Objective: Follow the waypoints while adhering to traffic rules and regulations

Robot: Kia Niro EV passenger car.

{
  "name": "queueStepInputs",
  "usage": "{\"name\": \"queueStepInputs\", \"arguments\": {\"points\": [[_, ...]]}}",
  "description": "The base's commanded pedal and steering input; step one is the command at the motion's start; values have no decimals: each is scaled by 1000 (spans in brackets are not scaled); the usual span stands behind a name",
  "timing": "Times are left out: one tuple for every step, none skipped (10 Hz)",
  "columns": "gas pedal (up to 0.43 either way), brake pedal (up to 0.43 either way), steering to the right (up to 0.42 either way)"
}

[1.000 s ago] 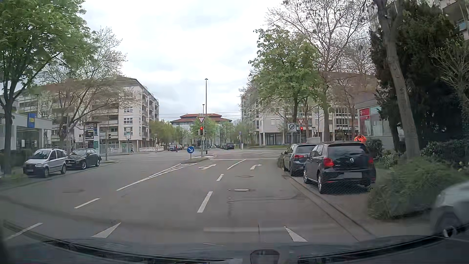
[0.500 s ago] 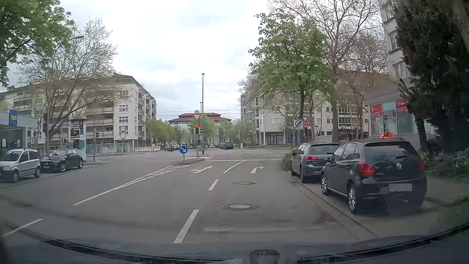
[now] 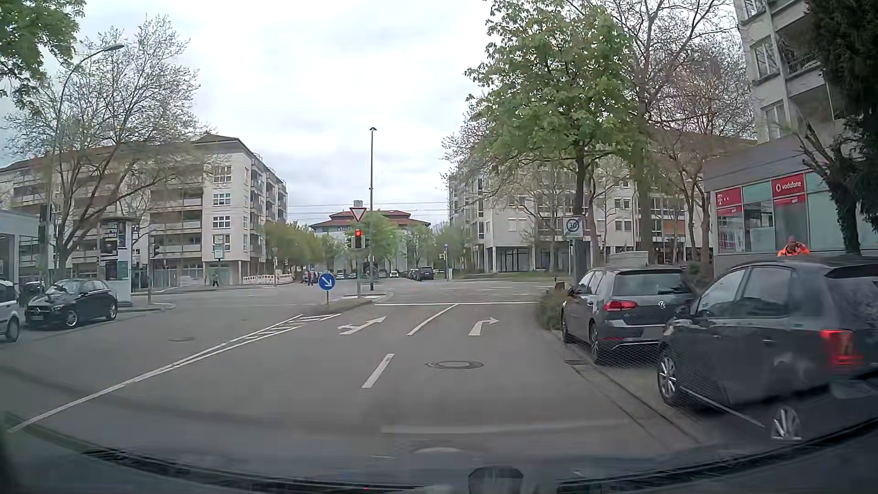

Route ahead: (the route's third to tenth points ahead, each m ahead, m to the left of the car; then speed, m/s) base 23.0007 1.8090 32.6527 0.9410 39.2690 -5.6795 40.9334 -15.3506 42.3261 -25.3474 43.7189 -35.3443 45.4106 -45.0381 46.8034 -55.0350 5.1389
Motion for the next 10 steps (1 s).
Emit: {"name": "queueStepInputs", "arguments": {"points": [[0,0,8],[0,0,8],[0,0,8],[0,0,9],[0,0,10],[0,0,12],[0,0,11],[0,0,12],[0,0,11],[0,0,14]]}}
